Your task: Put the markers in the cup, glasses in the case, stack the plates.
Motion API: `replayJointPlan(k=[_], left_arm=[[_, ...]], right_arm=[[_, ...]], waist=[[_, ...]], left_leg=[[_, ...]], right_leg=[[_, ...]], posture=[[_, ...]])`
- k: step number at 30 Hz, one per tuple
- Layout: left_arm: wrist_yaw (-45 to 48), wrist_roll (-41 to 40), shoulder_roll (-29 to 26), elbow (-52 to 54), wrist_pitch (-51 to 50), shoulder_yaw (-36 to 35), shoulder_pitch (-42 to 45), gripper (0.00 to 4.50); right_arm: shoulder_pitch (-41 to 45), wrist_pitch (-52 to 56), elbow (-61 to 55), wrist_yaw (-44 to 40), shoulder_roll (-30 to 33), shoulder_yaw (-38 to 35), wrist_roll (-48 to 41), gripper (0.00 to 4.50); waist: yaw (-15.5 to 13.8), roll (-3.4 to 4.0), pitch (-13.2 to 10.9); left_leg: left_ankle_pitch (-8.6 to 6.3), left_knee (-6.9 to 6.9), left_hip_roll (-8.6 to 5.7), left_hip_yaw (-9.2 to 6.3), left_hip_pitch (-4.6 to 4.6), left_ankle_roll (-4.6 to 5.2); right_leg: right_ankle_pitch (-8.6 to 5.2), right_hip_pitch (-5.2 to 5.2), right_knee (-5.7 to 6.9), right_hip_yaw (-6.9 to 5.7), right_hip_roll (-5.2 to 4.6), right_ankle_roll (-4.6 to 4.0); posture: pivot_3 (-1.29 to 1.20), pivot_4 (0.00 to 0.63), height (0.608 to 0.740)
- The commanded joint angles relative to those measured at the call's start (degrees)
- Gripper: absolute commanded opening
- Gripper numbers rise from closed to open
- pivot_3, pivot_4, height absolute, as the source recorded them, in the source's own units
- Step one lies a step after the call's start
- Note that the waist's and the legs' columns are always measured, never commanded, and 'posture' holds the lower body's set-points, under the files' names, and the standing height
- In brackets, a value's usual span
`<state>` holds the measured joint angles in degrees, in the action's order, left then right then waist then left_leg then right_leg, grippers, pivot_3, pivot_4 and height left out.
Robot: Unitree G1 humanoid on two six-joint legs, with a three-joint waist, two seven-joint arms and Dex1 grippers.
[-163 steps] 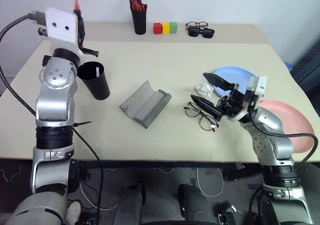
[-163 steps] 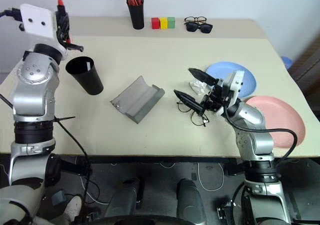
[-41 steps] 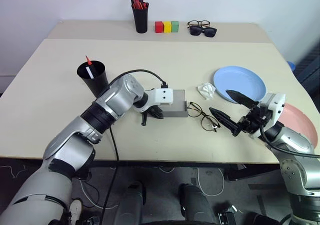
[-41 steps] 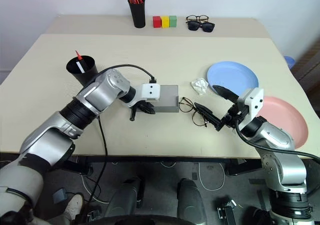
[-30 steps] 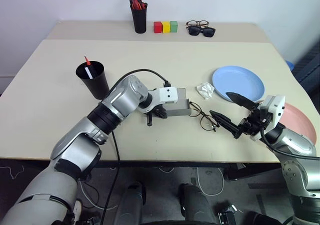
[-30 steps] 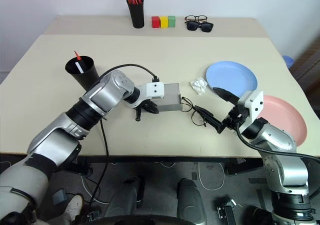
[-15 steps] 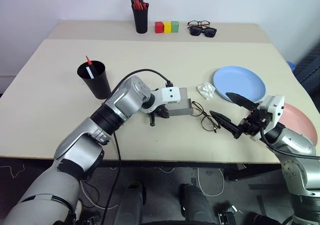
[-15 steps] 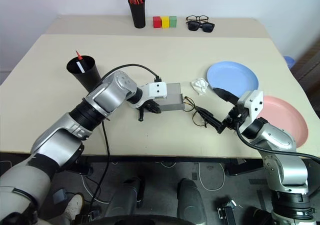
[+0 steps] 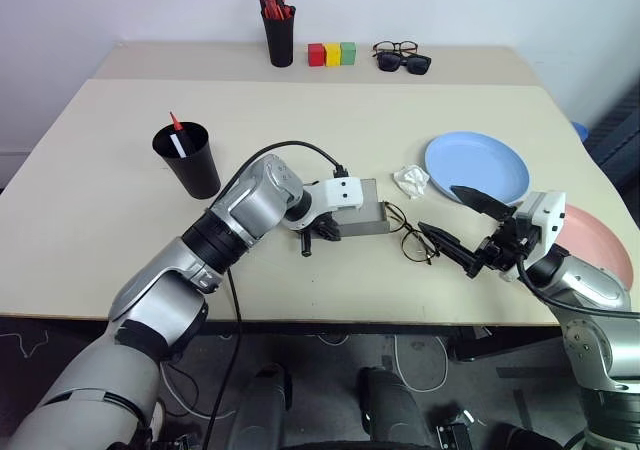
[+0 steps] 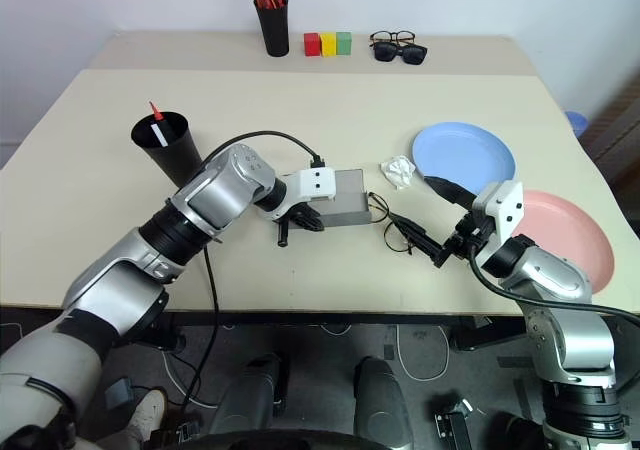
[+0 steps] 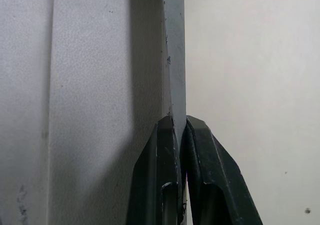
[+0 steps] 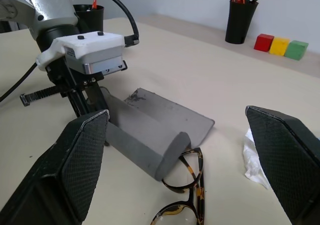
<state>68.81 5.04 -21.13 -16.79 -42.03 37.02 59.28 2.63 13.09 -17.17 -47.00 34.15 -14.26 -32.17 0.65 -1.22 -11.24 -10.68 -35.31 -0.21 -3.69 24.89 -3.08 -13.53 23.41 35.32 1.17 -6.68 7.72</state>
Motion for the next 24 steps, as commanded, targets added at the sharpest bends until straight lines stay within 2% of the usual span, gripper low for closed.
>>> replayJointPlan(k=[1, 2, 7, 11, 14, 16, 17, 20, 24], left_arm=[[-0.02, 0.06, 0.50, 1.06, 0.19, -1.04, 0.99, 0.70], [0.12, 0.08, 0.32, 1.32, 0.14, -0.97, 0.88, 0.94], [-0.19, -0.55, -1.48, 4.86, -1.69, -2.26, -0.53, 3.42], [-0.88, -3.15, -5.78, 14.16, -6.57, -7.12, -2.88, 3.42], [-3.75, -5.49, -7.99, 20.68, -7.36, -12.91, -6.53, 3.42], [-8.24, -8.85, -6.28, 23.69, -3.79, -20.83, -10.61, 3.42], [-9.25, -10.53, -5.61, 24.54, 1.11, -24.00, -12.90, 3.42], [-8.08, -11.82, -8.88, 25.47, 7.16, -26.76, -17.99, 3.42], [-4.35, -18.73, -12.24, 29.19, 6.09, -30.63, -22.93, 3.42]], right_arm=[[1.00, -0.55, -1.47, 0.32, 0.07, -0.39, -0.14, 4.50], [1.04, -0.43, -1.61, 0.42, 0.08, -0.30, -0.16, 4.50], [1.29, 0.99, -2.11, 0.93, 0.27, 0.24, -0.57, 4.50], [2.28, 3.36, -2.69, 1.35, 0.74, 1.12, -0.98, 4.50], [4.34, 10.25, -1.83, 3.07, 2.49, 2.70, -1.23, 4.50], [5.89, 13.83, -0.82, 2.34, 3.45, 3.70, -2.02, 4.50], [6.66, 15.15, -0.07, 1.99, 3.91, 4.22, -2.04, 4.50], [9.01, 17.53, 3.61, -0.64, 5.16, 6.32, -1.21, 4.50], [13.11, 20.29, 10.44, -4.23, 6.56, 8.91, -0.13, 4.50]], waist=[[0.00, 0.00, 0.00], [0.00, 0.00, 0.00], [0.12, 0.00, 0.00], [0.38, 0.03, -0.01], [0.31, 0.06, 0.00], [0.20, 0.06, 0.01], [0.15, 0.06, 0.01], [0.10, 0.05, 0.01], [0.17, 0.04, 0.00]], left_leg=[[0.00, -0.01, 0.00, 0.00, 0.00, 0.00], [0.00, -0.01, 0.00, 0.00, 0.00, 0.00], [0.00, 0.00, 0.00, 0.00, -0.01, 0.00], [0.00, 0.02, 0.01, 0.00, -0.05, 0.00], [0.00, 0.01, 0.01, -0.03, -0.11, 0.00], [0.00, 0.00, 0.01, -0.02, -0.23, 0.00], [0.00, 0.00, 0.01, -0.02, -0.28, 0.00], [0.00, 0.02, 0.02, -0.02, -0.41, 0.00], [0.00, 0.00, 0.02, 0.02, -0.42, 0.00]], right_leg=[[0.00, 0.00, 0.01, 0.00, 0.00, 0.00], [0.00, 0.00, 0.01, 0.00, 0.00, 0.00], [0.00, 0.00, 0.02, 0.00, 0.00, 0.00], [0.00, 0.01, 0.09, 0.01, 0.01, 0.00], [0.00, -0.01, 0.15, 0.01, 0.02, -0.01], [0.00, -0.14, 0.12, 0.02, 0.01, -0.02], [0.00, -0.20, 0.12, 0.02, 0.01, -0.02], [0.00, -0.31, 0.11, 0.02, 0.01, -0.04], [0.01, -0.31, 0.11, 0.03, 0.00, -0.06]], posture=[[0.00, 0.150, 0.740], [0.00, 0.150, 0.740], [0.00, 0.150, 0.740], [0.00, 0.150, 0.740], [0.00, 0.150, 0.740], [0.00, 0.150, 0.740], [0.00, 0.150, 0.740], [0.00, 0.150, 0.740], [0.00, 0.150, 0.740]])
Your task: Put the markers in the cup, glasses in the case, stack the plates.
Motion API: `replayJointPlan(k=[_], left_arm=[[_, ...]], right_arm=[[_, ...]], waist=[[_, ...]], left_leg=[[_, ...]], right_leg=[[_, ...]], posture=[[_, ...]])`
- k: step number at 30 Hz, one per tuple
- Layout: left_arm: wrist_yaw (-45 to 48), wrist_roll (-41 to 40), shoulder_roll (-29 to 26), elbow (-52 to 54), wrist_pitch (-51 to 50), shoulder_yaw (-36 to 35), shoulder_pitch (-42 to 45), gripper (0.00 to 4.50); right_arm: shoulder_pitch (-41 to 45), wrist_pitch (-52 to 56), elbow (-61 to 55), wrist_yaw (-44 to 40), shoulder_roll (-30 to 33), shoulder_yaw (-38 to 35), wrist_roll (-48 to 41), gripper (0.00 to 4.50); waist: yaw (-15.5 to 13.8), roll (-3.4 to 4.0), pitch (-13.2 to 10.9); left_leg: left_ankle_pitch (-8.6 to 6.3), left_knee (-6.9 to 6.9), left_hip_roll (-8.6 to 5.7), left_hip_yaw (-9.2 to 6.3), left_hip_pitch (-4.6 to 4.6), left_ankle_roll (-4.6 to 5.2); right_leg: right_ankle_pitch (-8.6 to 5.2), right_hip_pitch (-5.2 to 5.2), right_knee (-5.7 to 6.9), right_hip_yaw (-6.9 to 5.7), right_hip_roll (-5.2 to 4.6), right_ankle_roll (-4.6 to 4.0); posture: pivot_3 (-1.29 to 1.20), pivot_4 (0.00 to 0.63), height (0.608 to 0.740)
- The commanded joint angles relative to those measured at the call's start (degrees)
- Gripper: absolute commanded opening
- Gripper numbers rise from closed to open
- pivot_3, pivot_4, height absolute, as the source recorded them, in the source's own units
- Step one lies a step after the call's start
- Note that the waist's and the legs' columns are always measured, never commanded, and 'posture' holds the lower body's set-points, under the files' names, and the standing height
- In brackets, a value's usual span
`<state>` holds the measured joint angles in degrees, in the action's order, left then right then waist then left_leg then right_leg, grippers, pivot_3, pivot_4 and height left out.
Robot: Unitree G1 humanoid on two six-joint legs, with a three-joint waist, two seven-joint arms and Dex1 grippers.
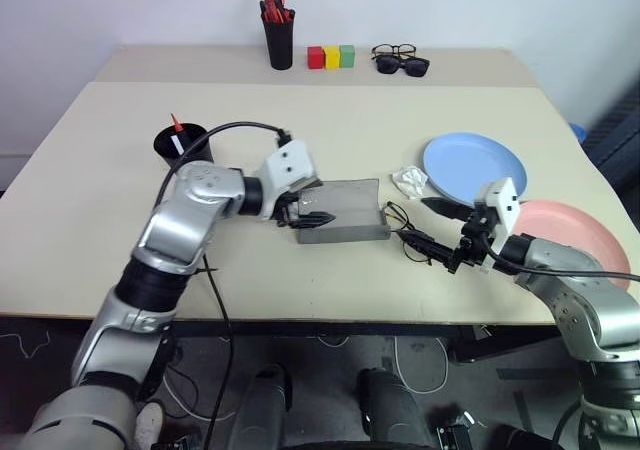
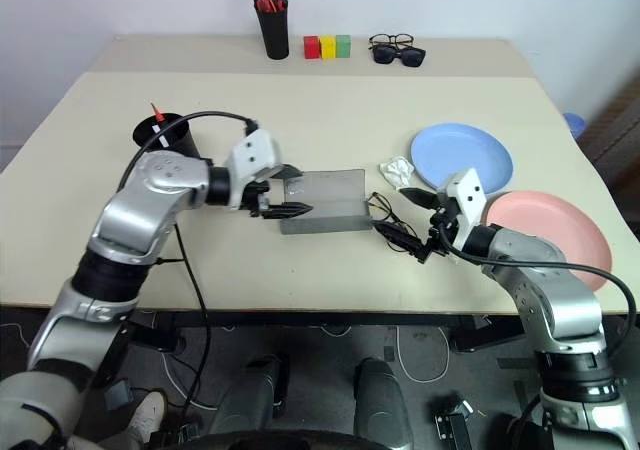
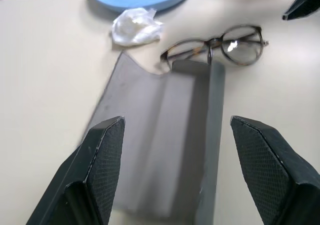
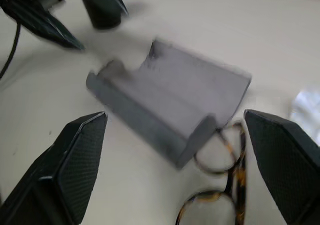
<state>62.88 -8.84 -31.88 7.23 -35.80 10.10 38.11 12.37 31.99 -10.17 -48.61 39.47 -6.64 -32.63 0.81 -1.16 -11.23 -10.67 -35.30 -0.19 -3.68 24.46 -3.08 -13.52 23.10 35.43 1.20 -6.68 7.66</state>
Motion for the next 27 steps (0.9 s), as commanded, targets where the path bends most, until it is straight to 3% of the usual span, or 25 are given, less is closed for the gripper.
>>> replayJointPlan(k=[1, 10, 22, 25, 27], left_arm=[[1.60, -5.46, -2.41, 6.63, -0.07, -4.09, -3.13, 3.42], [-3.48, -7.48, -6.39, 15.89, -0.50, -5.89, -12.19, 3.42], [-9.64, -10.71, -7.13, 19.47, -3.82, -7.25, -14.35, 3.42], [-10.95, -11.32, -7.19, 20.00, -4.43, -7.45, -14.69, 3.46], [-11.68, -11.60, -7.36, 20.28, -4.48, -7.46, -15.00, 3.46]], right_arm=[[4.71, 2.04, 5.23, -3.24, 1.48, 1.86, 0.71, 4.50], [16.18, 2.17, 21.01, -10.24, 1.91, 7.54, 6.38, 4.50], [19.32, 2.07, 24.97, -16.05, 1.53, 11.15, 10.63, 4.50], [19.88, 1.94, 25.53, -16.49, 1.02, 11.45, 11.37, 3.62], [20.16, 1.85, 25.81, -16.72, 0.71, 11.60, 11.82, 2.61]], waist=[[0.05, -0.01, -0.01], [0.17, 0.00, -0.01], [0.25, 0.00, -0.01], [0.25, 0.00, -0.01], [0.23, 0.00, -0.01]], left_leg=[[0.00, -0.01, 0.00, 0.00, 0.01, 0.00], [0.00, 0.01, 0.00, 0.02, -0.01, 0.00], [0.00, 0.02, 0.00, 0.02, -0.02, 0.00], [0.00, 0.02, 0.00, 0.02, -0.02, 0.00], [0.00, 0.02, 0.00, 0.02, -0.02, 0.00]], right_leg=[[0.00, 0.00, -0.01, 0.00, 0.00, 0.00], [0.01, 0.01, -0.02, 0.01, 0.00, 0.00], [0.01, 0.01, 0.00, 0.01, 0.02, 0.02], [0.00, 0.01, 0.01, 0.01, 0.02, 0.01], [0.00, 0.01, 0.00, 0.01, 0.02, 0.01]], posture=[[0.00, 0.150, 0.740], [0.00, 0.150, 0.740], [0.00, 0.150, 0.740], [0.00, 0.150, 0.740], [0.00, 0.150, 0.740]])
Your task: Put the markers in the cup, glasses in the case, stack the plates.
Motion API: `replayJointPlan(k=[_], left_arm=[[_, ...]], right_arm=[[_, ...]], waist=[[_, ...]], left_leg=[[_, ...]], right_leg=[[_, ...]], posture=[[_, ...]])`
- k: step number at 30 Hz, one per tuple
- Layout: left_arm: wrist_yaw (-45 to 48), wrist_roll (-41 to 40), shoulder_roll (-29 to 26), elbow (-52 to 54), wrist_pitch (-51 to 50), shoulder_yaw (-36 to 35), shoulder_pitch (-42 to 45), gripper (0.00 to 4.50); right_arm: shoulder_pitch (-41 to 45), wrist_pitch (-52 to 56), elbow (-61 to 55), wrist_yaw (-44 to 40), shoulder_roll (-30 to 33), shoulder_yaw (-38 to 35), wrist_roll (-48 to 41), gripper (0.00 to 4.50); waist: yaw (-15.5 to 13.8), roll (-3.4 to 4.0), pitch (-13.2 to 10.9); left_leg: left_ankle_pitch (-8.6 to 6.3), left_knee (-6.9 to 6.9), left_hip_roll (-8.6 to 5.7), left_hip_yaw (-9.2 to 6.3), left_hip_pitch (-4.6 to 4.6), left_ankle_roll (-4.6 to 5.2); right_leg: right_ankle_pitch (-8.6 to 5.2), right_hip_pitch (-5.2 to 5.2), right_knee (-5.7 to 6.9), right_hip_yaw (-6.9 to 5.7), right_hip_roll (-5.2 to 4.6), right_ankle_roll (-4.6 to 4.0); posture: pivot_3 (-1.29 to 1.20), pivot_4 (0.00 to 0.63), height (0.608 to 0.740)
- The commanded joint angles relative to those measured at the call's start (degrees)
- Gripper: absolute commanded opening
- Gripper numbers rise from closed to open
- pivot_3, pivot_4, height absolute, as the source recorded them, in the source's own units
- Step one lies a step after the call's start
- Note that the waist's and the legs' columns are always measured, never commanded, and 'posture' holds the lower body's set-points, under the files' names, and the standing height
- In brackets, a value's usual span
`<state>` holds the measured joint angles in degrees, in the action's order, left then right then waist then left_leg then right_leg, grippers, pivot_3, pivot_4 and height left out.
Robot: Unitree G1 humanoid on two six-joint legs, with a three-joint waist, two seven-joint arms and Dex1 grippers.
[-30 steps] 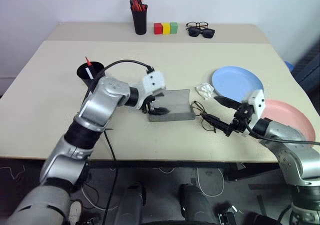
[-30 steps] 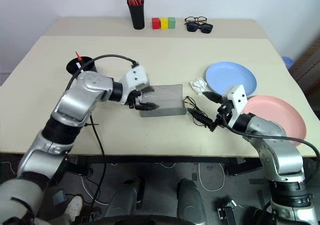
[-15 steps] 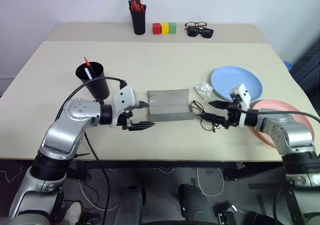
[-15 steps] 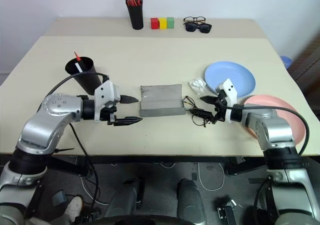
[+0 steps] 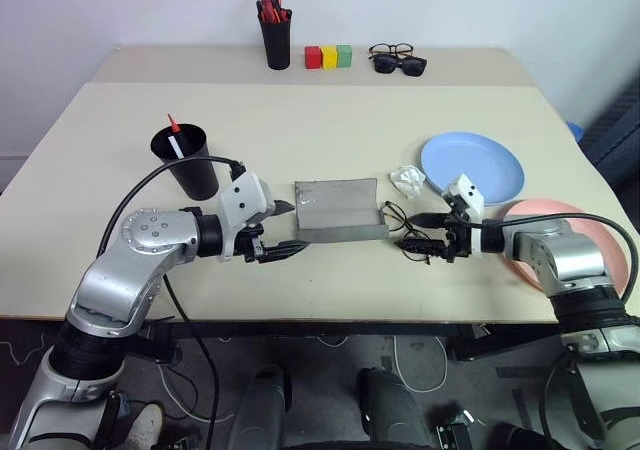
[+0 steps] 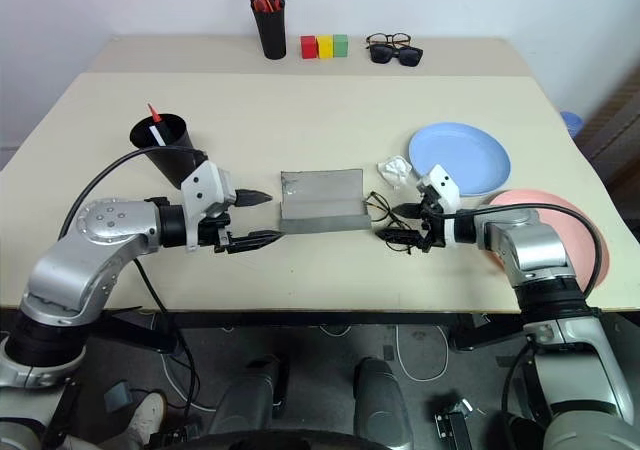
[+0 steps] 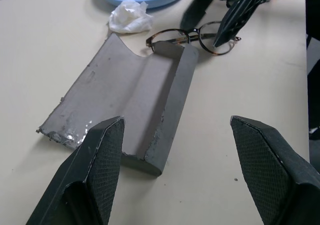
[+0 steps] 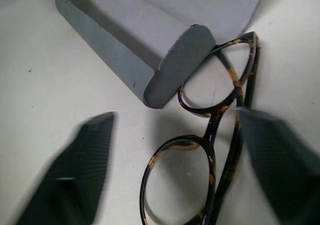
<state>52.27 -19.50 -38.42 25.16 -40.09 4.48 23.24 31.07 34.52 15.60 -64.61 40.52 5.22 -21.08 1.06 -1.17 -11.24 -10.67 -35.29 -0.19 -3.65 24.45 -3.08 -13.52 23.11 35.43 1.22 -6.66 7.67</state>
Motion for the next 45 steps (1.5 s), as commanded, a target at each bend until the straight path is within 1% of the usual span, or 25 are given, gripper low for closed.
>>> replayJointPlan(k=[1, 5, 6, 12, 17, 20, 25, 28, 31, 35, 40, 45], left_arm=[[-1.44, -0.95, -0.86, 2.54, -0.19, -1.87, -0.33, 3.46], [-2.72, -1.46, -0.82, 3.28, -0.74, -2.04, -0.86, 3.46], [-2.97, -1.55, -0.87, 3.37, -0.78, -2.06, -0.96, 3.46], [-4.69, -1.83, -0.87, 3.63, -0.59, -2.20, -1.69, 3.46], [-5.30, -2.16, -1.32, 4.05, -0.64, -2.52, -2.94, 3.46], [-5.57, -3.48, -2.48, 5.22, -1.78, -4.74, -5.08, 3.46], [-5.74, -4.68, -5.50, 6.60, -2.16, -9.49, -11.21, 3.46], [-7.09, -5.30, -6.13, 6.85, -2.64, -12.09, -13.74, 3.46], [-8.65, -5.15, -6.29, 6.95, -2.78, -13.68, -15.60, 3.46], [-10.01, -5.09, -6.50, 7.57, -3.05, -14.73, -17.53, 3.46], [-11.54, -5.60, -6.55, 8.94, -3.67, -15.68, -18.97, 3.46], [-13.15, -6.01, -6.13, 10.47, -4.70, -16.05, -19.50, 3.46]], right_arm=[[1.60, -0.75, 0.22, -0.81, -0.48, -0.14, 0.49, 2.09], [2.10, -1.21, 1.10, -1.27, -0.92, 0.13, 1.35, 0.15], [2.25, -1.32, 1.42, -1.38, -0.96, 0.19, 1.58, 0.07], [2.92, -2.26, 2.58, -1.29, -0.38, -0.13, 2.84, 0.07], [5.30, -4.32, 4.69, -0.83, 0.94, -1.59, 3.81, 0.07], [7.68, -5.52, 5.49, -0.46, 0.63, -3.20, 3.06, 0.07], [10.63, -0.26, 0.00, 0.04, -2.12, -5.65, -1.83, 0.07], [10.59, 3.60, -4.98, 0.58, -4.90, -6.33, -5.80, 0.07], [9.45, 5.60, -10.18, 2.36, -9.73, -6.68, -9.54, 0.07], [8.04, 3.75, -13.48, 5.57, -17.20, -6.51, -12.25, 0.07], [7.42, 0.11, -13.09, 8.01, -22.88, -4.22, -10.87, 0.07], [7.43, -8.34, -7.54, 8.50, -26.84, -1.29, -6.36, 0.07]], waist=[[-0.03, 0.00, 0.00], [0.01, 0.00, 0.00], [0.02, -0.01, 0.00], [-0.07, -0.01, 0.01], [-0.07, -0.01, 0.01], [0.09, 0.01, 0.00], [0.34, 0.02, -0.01], [0.19, 0.02, -0.01], [0.11, 0.02, -0.01], [-0.08, 0.01, 0.00], [-0.02, 0.02, -0.01], [0.18, 0.04, 0.00]], left_leg=[[0.00, 0.00, 0.00, 0.00, 0.00, 0.00], [0.00, 0.00, 0.00, 0.00, 0.01, 0.00], [0.00, 0.00, 0.00, 0.00, -0.02, 0.00], [0.00, -0.02, 0.00, 0.00, -0.06, -0.01], [0.00, -0.02, 0.00, 0.00, -0.05, -0.01], [0.00, -0.01, 0.00, 0.00, -0.04, -0.01], [0.00, 0.16, 0.02, 0.01, -0.03, -0.01], [0.00, 0.18, 0.03, 0.00, -0.02, -0.01], [0.00, 0.14, 0.02, 0.00, -0.01, -0.01], [-0.01, 0.13, 0.02, -0.01, -0.01, -0.02], [-0.01, 0.16, 0.02, 0.00, 0.01, -0.03], [-0.01, 0.19, 0.02, 0.00, -0.02, -0.03]], right_leg=[[0.00, 0.00, 0.00, -0.01, 0.00, 0.00], [0.00, 0.00, -0.01, 0.00, 0.00, 0.00], [0.00, -0.02, -0.01, 0.00, 0.00, 0.00], [0.01, -0.07, 0.00, 0.00, 0.00, -0.01], [0.01, -0.06, -0.01, 0.00, 0.00, -0.01], [0.01, -0.04, -0.01, 0.00, 0.00, -0.02], [0.00, 0.10, 0.00, 0.01, 0.01, -0.02], [-0.01, 0.11, -0.02, 0.01, 0.02, -0.01], [-0.01, 0.10, -0.01, 0.01, 0.02, -0.02], [0.00, 0.08, -0.02, 0.00, 0.01, -0.03], [0.01, 0.13, -0.04, 0.00, 0.01, -0.05], [0.02, 0.15, -0.01, 0.00, 0.03, -0.05]], posture=[[0.00, 0.150, 0.740], [0.00, 0.150, 0.740], [0.00, 0.150, 0.740], [0.00, 0.150, 0.740], [0.00, 0.150, 0.740], [0.00, 0.150, 0.740], [0.00, 0.150, 0.740], [0.00, 0.150, 0.740], [0.00, 0.150, 0.740], [0.00, 0.150, 0.740], [0.00, 0.150, 0.740], [0.00, 0.150, 0.740]])
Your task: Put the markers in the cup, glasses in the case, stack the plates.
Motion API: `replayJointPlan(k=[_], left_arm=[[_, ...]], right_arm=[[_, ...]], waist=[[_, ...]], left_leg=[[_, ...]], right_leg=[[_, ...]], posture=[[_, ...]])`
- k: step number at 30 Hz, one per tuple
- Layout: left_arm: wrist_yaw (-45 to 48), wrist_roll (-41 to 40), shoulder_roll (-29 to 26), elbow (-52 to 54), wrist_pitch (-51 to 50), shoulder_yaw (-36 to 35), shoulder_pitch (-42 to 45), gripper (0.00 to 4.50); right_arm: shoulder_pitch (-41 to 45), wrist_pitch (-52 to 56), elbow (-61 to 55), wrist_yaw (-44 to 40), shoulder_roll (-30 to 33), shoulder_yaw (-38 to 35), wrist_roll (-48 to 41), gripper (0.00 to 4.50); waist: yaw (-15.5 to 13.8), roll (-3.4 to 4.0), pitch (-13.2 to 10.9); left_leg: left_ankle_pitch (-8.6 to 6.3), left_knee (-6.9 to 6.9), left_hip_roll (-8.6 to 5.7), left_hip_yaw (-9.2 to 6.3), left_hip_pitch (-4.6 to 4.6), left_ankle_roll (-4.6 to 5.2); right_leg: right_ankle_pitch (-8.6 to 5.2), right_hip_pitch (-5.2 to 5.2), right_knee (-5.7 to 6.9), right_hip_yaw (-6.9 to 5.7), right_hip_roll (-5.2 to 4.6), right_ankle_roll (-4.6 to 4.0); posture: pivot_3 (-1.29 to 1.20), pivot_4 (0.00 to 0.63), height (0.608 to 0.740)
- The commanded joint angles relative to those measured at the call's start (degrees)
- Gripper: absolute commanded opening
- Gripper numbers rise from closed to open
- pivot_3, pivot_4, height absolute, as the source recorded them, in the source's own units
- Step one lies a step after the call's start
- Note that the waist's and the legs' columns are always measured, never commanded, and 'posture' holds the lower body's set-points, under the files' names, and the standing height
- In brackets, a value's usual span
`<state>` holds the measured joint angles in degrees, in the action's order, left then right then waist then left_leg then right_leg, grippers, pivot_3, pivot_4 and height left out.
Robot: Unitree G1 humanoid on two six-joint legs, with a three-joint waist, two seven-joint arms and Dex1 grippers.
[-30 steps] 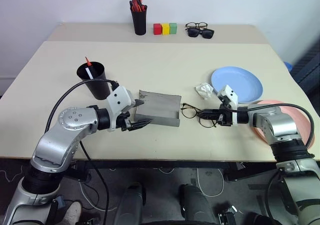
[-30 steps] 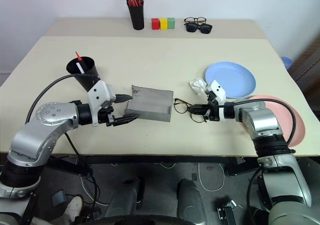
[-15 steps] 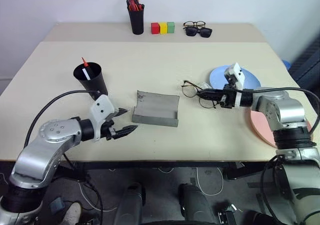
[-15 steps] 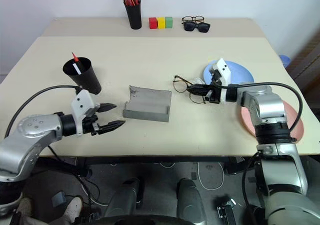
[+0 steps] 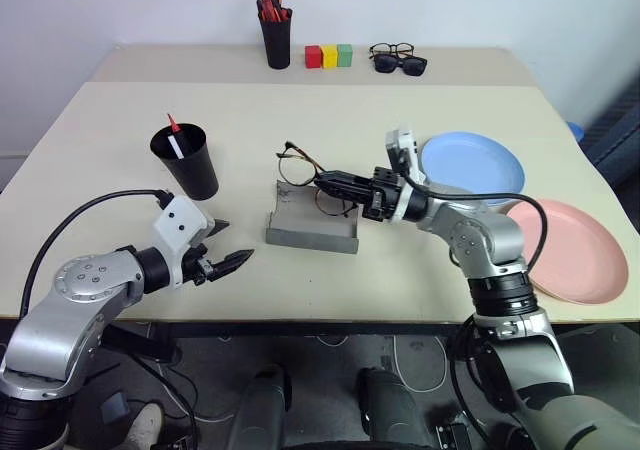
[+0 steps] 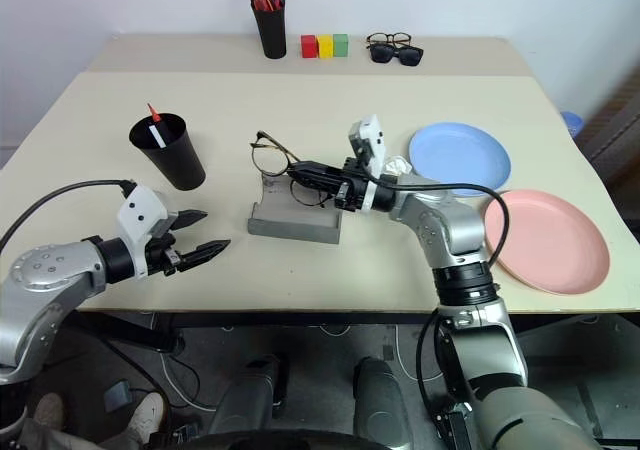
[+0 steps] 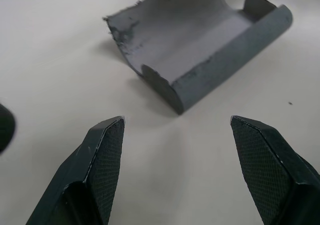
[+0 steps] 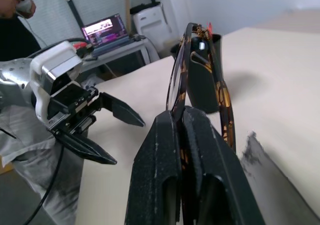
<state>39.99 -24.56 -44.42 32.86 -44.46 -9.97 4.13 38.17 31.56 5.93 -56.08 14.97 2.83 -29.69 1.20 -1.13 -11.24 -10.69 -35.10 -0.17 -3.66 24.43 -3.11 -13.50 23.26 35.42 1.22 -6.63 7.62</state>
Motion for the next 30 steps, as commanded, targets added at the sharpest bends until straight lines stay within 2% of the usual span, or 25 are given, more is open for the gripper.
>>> replayJointPlan(k=[1, 10, 16, 19, 25, 30], left_arm=[[-1.22, -1.05, -0.05, 3.16, -0.54, -1.67, -0.53, 3.46], [-3.62, -2.30, 0.07, 4.84, -1.68, -2.52, -1.05, 3.46], [-4.79, -2.86, 0.00, 5.03, -1.93, -2.53, -0.86, 3.46], [-5.06, -3.08, 0.07, 4.93, -1.98, -2.56, -0.78, 3.46], [-5.40, -3.41, 0.28, 4.35, -1.72, -2.16, 0.20, 3.46], [-7.25, -4.77, 2.11, 1.95, -3.18, -1.37, 6.28, 3.46]], right_arm=[[0.52, -7.39, 3.75, -0.04, -1.78, 1.63, 3.43, 0.07], [1.09, -22.21, 13.49, -1.63, -2.57, 5.67, 12.46, 0.07], [0.22, -25.53, 15.11, -5.56, -0.17, 8.63, 15.96, 0.07], [0.20, -25.41, 15.00, -7.26, 1.47, 9.06, 16.57, 0.98], [-0.18, -24.81, 13.76, -6.10, 3.17, 7.35, 16.68, 3.94], [-0.90, -20.12, 9.39, -3.82, 4.71, 2.77, 12.75, 3.94]], waist=[[0.05, 0.00, 0.00], [0.12, 0.01, -0.01], [0.16, 0.01, -0.01], [0.13, 0.01, -0.01], [0.10, 0.01, -0.01], [-0.26, 0.01, -0.01]], left_leg=[[0.00, 0.00, 0.00, 0.00, 0.00, 0.00], [0.00, 0.03, 0.00, 0.01, 0.00, -0.01], [0.00, 0.04, 0.00, 0.01, 0.00, -0.02], [0.00, 0.03, 0.00, 0.01, 0.00, -0.02], [0.00, 0.04, 0.00, 0.00, 0.00, -0.02], [0.00, 0.03, 0.00, 0.00, 0.01, -0.02]], right_leg=[[0.00, 0.00, 0.00, 0.00, 0.00, 0.00], [0.00, 0.02, -0.02, 0.00, 0.02, -0.01], [0.00, 0.02, -0.02, 0.00, 0.02, -0.01], [0.00, 0.01, -0.02, 0.01, 0.02, -0.01], [0.00, 0.01, -0.02, 0.00, 0.02, -0.01], [0.00, -0.01, -0.03, 0.00, 0.02, -0.01]], posture=[[0.00, 0.150, 0.740], [0.00, 0.150, 0.740], [0.00, 0.150, 0.740], [0.00, 0.150, 0.740], [0.00, 0.150, 0.740], [0.00, 0.150, 0.740]])
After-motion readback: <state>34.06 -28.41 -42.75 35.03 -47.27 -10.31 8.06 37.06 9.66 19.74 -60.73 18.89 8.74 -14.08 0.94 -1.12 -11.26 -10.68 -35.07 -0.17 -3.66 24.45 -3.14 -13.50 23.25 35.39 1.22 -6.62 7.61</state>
